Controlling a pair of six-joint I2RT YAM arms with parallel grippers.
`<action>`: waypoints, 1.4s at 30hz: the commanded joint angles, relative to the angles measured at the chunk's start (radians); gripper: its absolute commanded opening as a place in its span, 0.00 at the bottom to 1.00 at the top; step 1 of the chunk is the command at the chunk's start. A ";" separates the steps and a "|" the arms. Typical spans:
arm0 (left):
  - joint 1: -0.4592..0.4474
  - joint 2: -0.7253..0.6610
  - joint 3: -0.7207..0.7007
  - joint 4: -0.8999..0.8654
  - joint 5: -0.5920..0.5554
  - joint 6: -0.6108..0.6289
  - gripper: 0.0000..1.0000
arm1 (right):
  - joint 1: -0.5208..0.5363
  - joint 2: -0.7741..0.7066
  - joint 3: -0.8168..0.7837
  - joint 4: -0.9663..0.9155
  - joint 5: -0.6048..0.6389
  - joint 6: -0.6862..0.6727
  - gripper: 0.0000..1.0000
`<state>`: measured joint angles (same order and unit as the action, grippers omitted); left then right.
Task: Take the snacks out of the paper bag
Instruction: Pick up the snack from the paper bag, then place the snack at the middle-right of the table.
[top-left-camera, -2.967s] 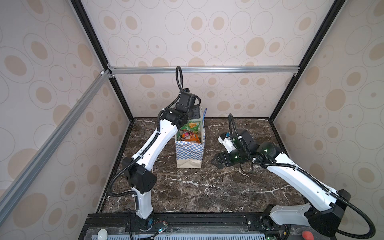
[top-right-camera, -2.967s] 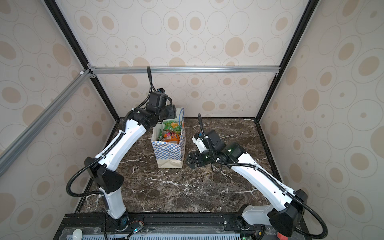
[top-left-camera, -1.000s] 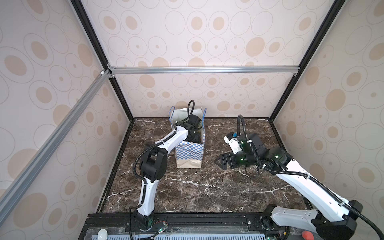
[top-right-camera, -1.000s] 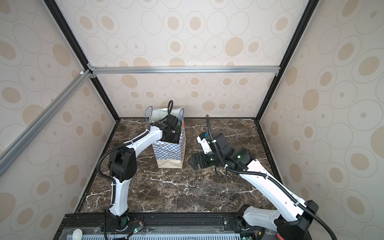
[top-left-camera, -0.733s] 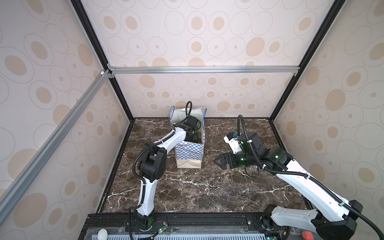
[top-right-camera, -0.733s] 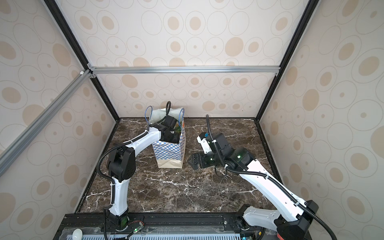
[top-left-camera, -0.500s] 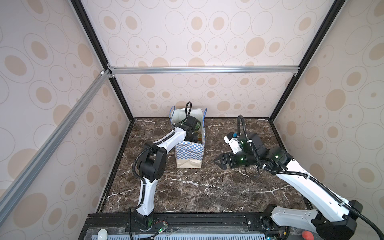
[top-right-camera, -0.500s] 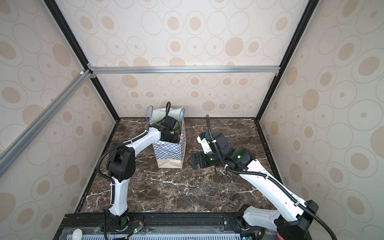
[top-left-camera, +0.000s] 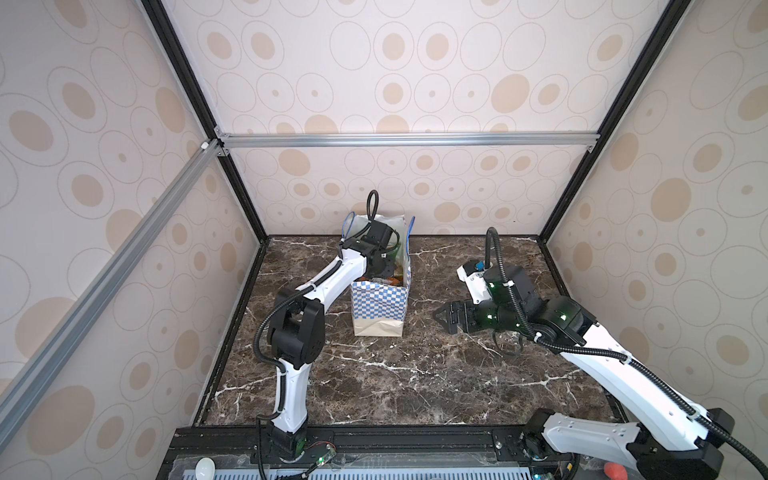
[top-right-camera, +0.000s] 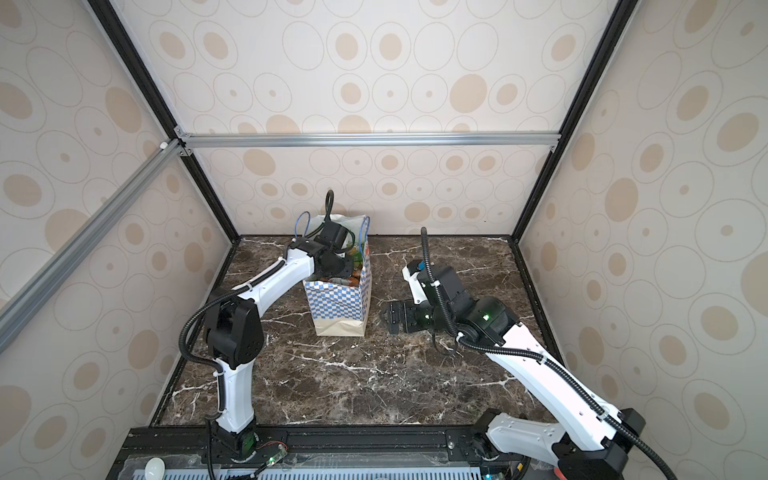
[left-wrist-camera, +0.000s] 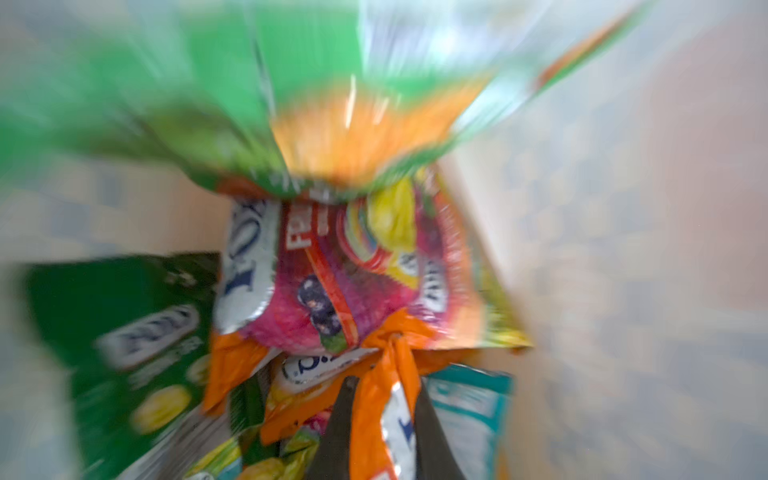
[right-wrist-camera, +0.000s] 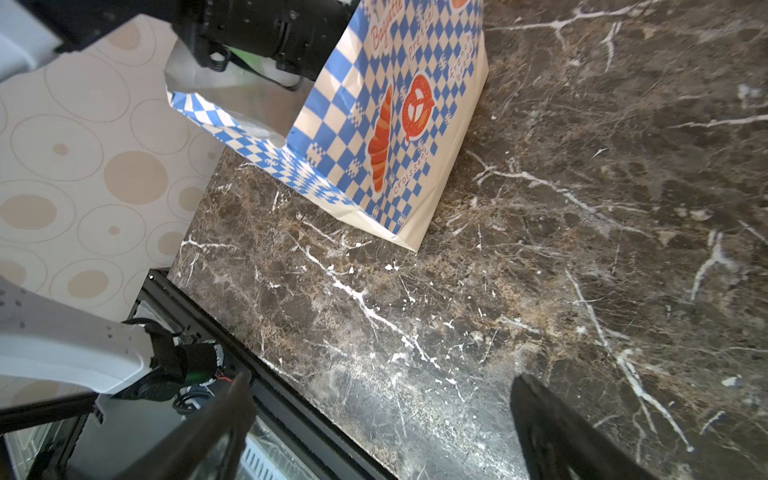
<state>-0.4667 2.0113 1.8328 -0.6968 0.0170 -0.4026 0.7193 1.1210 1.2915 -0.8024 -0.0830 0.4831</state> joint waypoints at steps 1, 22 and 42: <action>-0.003 -0.088 0.102 -0.005 -0.011 0.016 0.00 | 0.009 -0.021 0.034 0.037 0.054 0.018 1.00; -0.045 -0.105 0.540 -0.163 -0.084 0.034 0.00 | 0.009 -0.018 0.066 0.137 0.040 0.049 1.00; -0.437 -0.238 0.379 0.130 -0.096 -0.015 0.00 | 0.007 -0.285 -0.041 -0.033 0.411 0.003 1.00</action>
<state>-0.8803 1.7164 2.2456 -0.6552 -0.0708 -0.3969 0.7197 0.8780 1.2919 -0.7494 0.2420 0.4808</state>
